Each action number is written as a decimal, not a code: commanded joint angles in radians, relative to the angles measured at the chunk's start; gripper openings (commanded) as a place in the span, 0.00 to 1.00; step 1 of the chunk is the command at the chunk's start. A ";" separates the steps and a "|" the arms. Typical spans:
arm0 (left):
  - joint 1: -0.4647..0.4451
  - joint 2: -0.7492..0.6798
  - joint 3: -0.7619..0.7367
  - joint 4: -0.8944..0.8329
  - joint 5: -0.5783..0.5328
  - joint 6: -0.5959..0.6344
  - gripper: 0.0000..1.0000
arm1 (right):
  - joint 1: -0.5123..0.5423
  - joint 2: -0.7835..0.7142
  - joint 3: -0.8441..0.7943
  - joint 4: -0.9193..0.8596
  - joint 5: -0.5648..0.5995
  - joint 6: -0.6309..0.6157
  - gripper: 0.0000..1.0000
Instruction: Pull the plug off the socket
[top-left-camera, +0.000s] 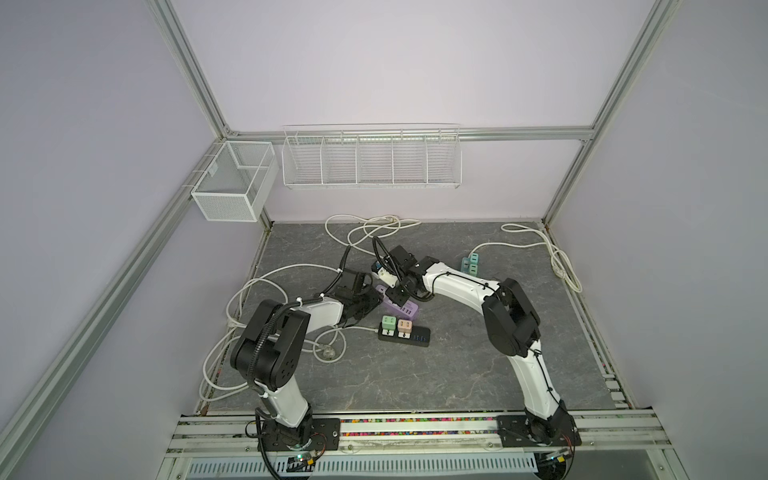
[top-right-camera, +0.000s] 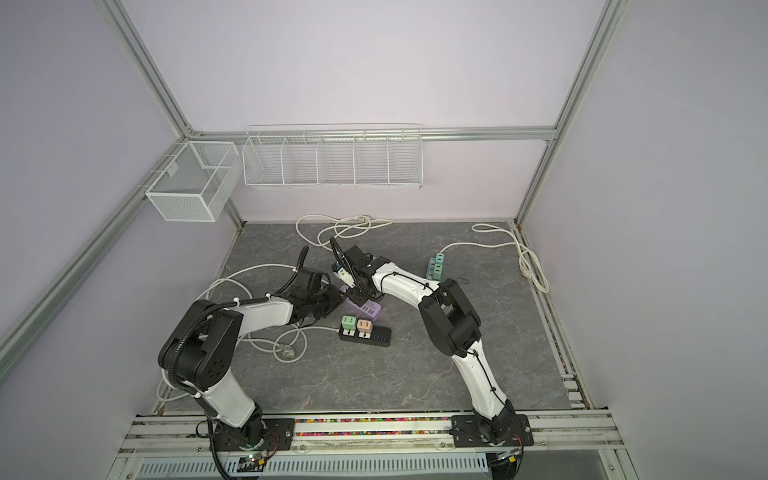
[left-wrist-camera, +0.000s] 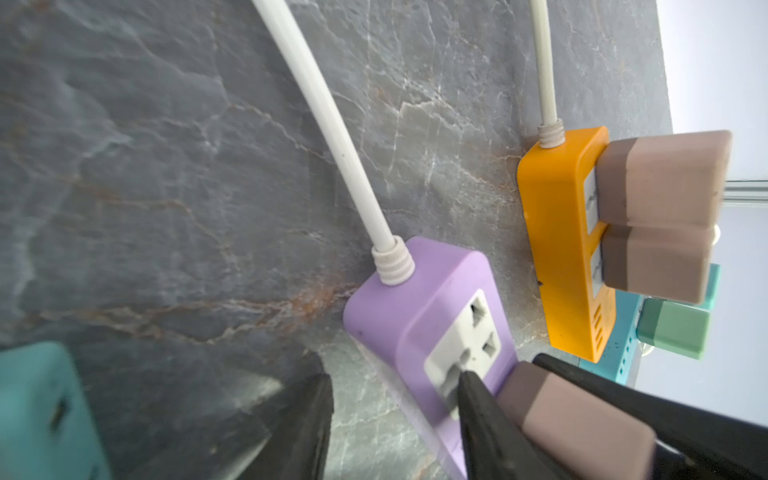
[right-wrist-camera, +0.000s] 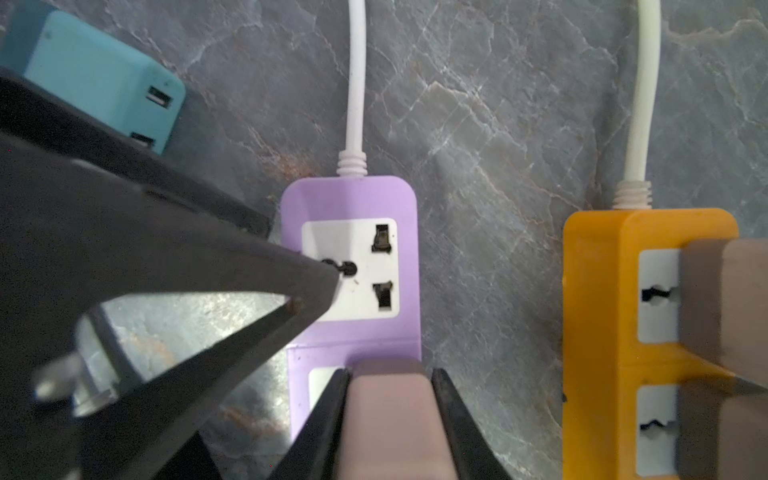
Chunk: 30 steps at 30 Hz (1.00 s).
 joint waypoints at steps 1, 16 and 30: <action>-0.021 0.007 -0.045 -0.056 -0.010 -0.031 0.49 | -0.010 -0.002 -0.004 -0.023 0.012 -0.046 0.31; -0.034 0.020 -0.062 -0.101 -0.044 -0.025 0.48 | -0.026 -0.045 -0.032 0.001 -0.064 -0.095 0.23; -0.034 0.029 -0.053 -0.135 -0.038 -0.012 0.44 | -0.042 -0.076 -0.070 0.055 -0.124 -0.068 0.21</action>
